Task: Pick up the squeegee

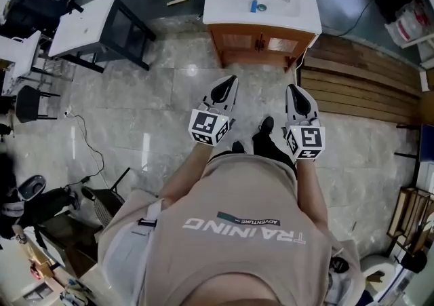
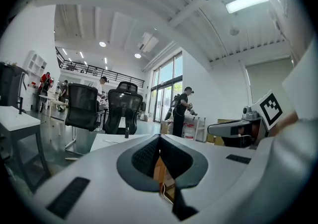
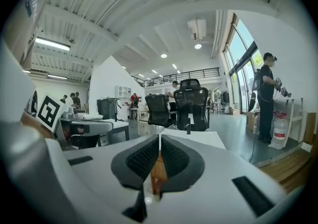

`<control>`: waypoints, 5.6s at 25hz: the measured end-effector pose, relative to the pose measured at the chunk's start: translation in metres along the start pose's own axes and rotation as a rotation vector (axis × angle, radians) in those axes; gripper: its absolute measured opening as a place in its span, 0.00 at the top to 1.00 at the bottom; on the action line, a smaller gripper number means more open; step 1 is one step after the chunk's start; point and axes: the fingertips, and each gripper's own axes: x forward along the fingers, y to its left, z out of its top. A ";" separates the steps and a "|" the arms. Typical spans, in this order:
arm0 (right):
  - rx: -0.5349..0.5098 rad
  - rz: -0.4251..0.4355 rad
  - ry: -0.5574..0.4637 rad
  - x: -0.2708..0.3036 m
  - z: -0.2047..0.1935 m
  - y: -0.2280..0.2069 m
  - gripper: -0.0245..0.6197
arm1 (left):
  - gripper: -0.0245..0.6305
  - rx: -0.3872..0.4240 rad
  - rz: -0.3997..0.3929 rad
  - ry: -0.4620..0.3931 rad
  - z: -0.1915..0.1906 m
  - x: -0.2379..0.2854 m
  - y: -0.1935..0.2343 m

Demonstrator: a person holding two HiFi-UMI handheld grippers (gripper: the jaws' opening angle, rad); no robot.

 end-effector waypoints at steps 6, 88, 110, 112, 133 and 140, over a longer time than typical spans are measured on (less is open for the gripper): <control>0.020 0.012 -0.010 0.041 -0.008 -0.032 0.91 | 0.94 0.009 0.029 0.014 -0.005 0.034 0.016; -0.039 0.031 0.086 0.332 0.031 -0.125 0.91 | 0.94 -0.104 -0.075 0.000 0.036 0.289 0.212; -0.042 0.127 0.043 0.366 0.048 -0.170 0.91 | 0.94 -0.051 0.011 -0.012 0.056 0.330 0.207; -0.035 0.134 0.047 0.364 0.043 -0.179 0.91 | 0.94 -0.047 0.018 -0.007 0.055 0.338 0.200; 0.047 0.214 0.057 0.374 0.019 -0.225 0.91 | 0.94 -0.035 0.161 0.016 0.057 0.358 0.187; 0.040 0.218 0.081 0.385 0.015 -0.216 0.91 | 0.94 -0.047 0.146 0.009 0.052 0.357 0.195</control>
